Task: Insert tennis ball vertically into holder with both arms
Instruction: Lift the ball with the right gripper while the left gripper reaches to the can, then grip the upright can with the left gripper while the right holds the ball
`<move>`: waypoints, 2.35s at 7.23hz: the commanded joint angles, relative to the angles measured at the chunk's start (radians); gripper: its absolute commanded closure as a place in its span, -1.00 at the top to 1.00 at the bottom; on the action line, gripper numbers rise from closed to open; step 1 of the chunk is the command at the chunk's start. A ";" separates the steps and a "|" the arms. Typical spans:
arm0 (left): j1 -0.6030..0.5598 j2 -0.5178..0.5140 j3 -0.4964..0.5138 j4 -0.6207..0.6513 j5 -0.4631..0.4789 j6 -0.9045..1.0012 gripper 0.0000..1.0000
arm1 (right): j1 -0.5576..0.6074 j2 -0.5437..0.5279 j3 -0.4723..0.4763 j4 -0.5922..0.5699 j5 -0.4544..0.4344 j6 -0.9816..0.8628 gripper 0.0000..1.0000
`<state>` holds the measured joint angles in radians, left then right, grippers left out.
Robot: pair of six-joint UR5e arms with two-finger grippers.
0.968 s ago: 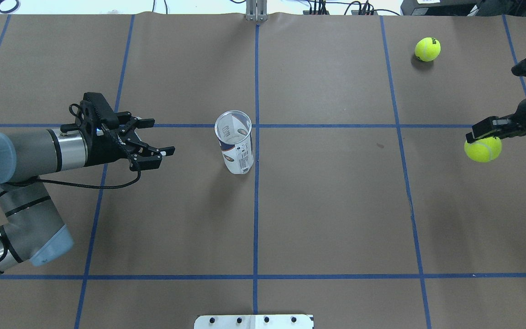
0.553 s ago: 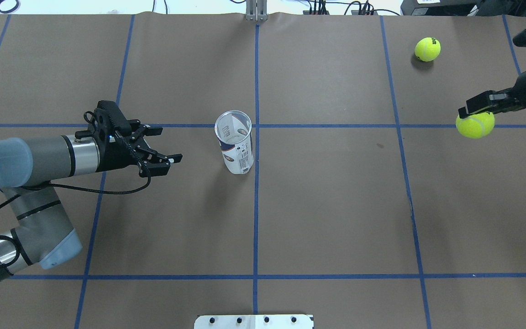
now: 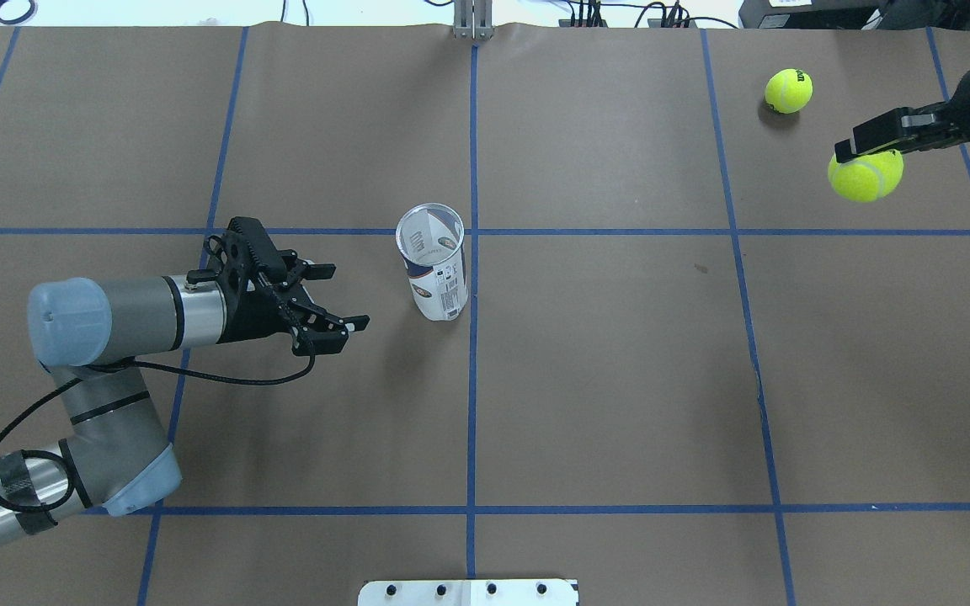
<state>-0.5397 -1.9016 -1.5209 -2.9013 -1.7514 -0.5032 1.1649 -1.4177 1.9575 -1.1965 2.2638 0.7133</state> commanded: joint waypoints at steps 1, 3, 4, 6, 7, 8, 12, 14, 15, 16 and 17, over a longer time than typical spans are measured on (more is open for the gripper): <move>0.010 -0.049 0.024 0.025 0.001 0.037 0.96 | 0.001 0.016 0.006 0.000 -0.003 0.000 -1.00; 0.012 -0.114 0.034 0.127 0.001 0.071 0.96 | 0.001 0.026 0.003 -0.002 -0.004 0.000 -1.00; 0.015 -0.129 0.044 0.140 0.003 0.071 0.96 | 0.001 0.028 0.001 -0.002 -0.004 0.000 -1.00; 0.018 -0.140 0.054 0.142 0.003 0.071 0.96 | 0.001 0.029 0.000 -0.002 -0.004 0.000 -1.00; 0.020 -0.151 0.073 0.142 0.004 0.072 0.96 | 0.001 0.036 0.001 -0.002 -0.004 0.000 -1.00; 0.027 -0.152 0.074 0.142 0.004 0.071 0.96 | -0.001 0.037 0.001 -0.002 -0.004 0.000 -1.00; 0.068 -0.160 0.079 0.128 0.108 0.071 0.97 | -0.001 0.039 0.004 -0.002 -0.004 0.000 -1.00; 0.079 -0.163 0.081 0.096 0.154 0.071 0.97 | -0.001 0.039 0.004 -0.002 -0.004 0.000 -1.00; 0.079 -0.163 0.091 0.093 0.155 0.071 0.97 | -0.001 0.037 0.004 -0.002 -0.004 0.000 -1.00; 0.079 -0.163 0.093 0.093 0.155 0.071 0.97 | -0.001 0.037 0.004 -0.002 -0.004 0.000 -1.00; 0.079 -0.165 0.097 0.094 0.155 0.071 0.97 | -0.001 0.037 0.006 -0.002 -0.004 0.000 -1.00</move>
<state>-0.4607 -2.0651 -1.4288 -2.8073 -1.5979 -0.4326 1.1643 -1.3804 1.9624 -1.1980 2.2596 0.7133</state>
